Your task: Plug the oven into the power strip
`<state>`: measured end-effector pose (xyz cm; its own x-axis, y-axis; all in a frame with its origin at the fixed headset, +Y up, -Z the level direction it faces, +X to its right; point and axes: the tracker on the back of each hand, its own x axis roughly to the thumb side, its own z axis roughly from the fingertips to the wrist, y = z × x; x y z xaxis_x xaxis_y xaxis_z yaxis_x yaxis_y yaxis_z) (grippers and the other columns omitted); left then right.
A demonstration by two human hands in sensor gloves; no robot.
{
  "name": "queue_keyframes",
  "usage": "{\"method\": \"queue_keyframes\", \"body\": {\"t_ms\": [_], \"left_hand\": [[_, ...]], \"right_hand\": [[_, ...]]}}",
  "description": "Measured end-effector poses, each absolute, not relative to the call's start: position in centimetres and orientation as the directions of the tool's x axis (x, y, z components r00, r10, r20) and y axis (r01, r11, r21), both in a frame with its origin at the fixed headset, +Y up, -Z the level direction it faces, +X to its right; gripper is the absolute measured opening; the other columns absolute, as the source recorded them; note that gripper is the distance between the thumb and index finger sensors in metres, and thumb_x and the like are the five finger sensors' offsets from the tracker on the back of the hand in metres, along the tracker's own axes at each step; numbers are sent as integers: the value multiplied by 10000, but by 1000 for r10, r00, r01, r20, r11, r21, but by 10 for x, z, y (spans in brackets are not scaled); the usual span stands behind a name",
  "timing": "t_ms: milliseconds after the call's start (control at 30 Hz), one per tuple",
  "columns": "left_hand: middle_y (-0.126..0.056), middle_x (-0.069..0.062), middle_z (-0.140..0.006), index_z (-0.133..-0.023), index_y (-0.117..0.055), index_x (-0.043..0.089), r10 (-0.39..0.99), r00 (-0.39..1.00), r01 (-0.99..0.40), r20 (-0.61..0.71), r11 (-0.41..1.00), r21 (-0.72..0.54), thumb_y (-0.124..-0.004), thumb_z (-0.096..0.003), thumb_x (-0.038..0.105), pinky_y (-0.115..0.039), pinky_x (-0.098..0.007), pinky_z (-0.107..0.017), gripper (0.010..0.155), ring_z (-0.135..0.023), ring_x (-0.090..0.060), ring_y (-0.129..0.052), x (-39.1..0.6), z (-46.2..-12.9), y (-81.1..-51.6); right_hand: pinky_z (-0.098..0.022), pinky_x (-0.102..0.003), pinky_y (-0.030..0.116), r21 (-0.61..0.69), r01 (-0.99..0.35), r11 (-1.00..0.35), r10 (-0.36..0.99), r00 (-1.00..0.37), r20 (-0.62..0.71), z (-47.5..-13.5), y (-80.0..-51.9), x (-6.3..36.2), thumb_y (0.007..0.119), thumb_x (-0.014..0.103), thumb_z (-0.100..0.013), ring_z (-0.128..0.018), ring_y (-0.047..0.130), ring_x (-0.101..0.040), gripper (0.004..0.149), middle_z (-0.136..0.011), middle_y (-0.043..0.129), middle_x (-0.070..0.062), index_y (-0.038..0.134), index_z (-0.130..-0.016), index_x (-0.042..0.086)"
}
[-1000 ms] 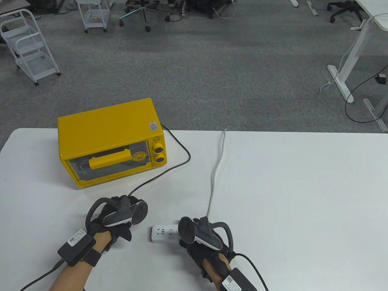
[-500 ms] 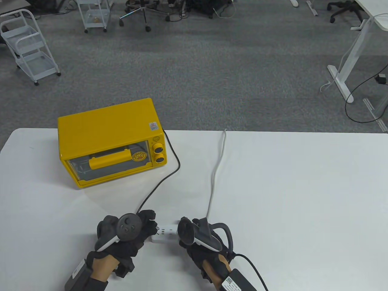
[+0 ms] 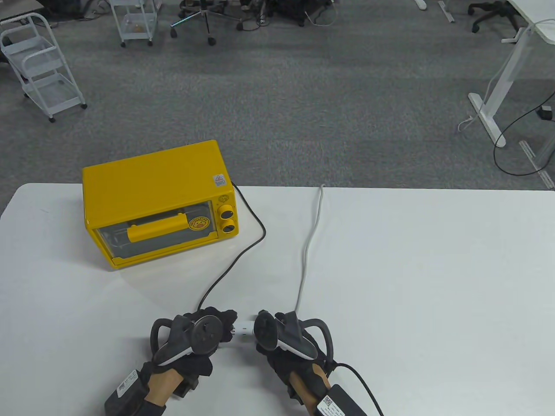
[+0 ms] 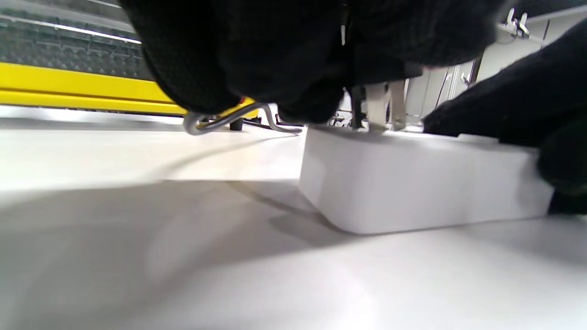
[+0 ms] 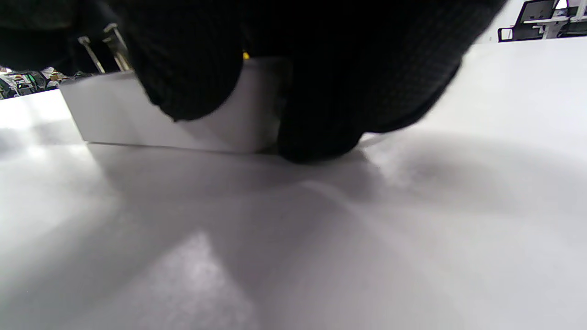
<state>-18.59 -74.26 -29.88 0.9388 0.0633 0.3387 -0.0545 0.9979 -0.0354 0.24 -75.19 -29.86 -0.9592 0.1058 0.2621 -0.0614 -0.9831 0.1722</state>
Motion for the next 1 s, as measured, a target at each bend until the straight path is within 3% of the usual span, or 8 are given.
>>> {"method": "queue_keyframes", "body": {"t_ms": [167,433,533,700,1000], "left_hand": [[-997,28,-860,-978,-771,433,-21,937,29,348,999,-19,-699,-362,444,-879,-463,-618,621,-428,-99,-1002,-178,-296,-738],[-978,59,-830,-944,-737,508,-138,939,180,314,978,-106,-697,-342,500,-839,-425,-625,604,-431,-69,-962,-161,-305,-732],[-968,68,-811,-941,-691,533,-199,938,241,285,963,-120,-678,-330,535,-937,-452,-592,610,-476,-77,-1074,-162,-305,-737],[-949,21,-809,-946,-680,534,-108,959,156,263,973,-169,-682,-334,534,-916,-504,-608,611,-468,-95,-1054,-167,-309,-739],[-903,-13,-824,-954,-645,552,-79,971,128,227,970,-207,-684,-328,532,-884,-548,-637,628,-467,-101,-998,-169,-309,-745]], "right_hand": [[-474,-311,902,172,-61,-983,106,-959,263,-298,-752,2,843,443,-417,-623,1028,-149,714,-891,831,-163,639,-1064,219],[-472,-314,903,167,-57,-984,100,-959,266,-297,-753,2,839,442,-415,-623,1031,-153,710,-889,831,-163,642,-1061,222],[-470,-312,903,164,-72,-984,114,-957,265,-298,-753,3,843,444,-413,-618,1032,-152,709,-888,833,-159,644,-1059,232],[-470,-313,902,166,-66,-984,109,-959,262,-298,-753,3,841,441,-412,-617,1032,-152,708,-888,831,-157,642,-1059,233],[-471,-316,900,155,-71,-985,109,-961,256,-296,-754,2,842,439,-413,-619,1030,-159,705,-887,832,-157,644,-1059,236]]}}
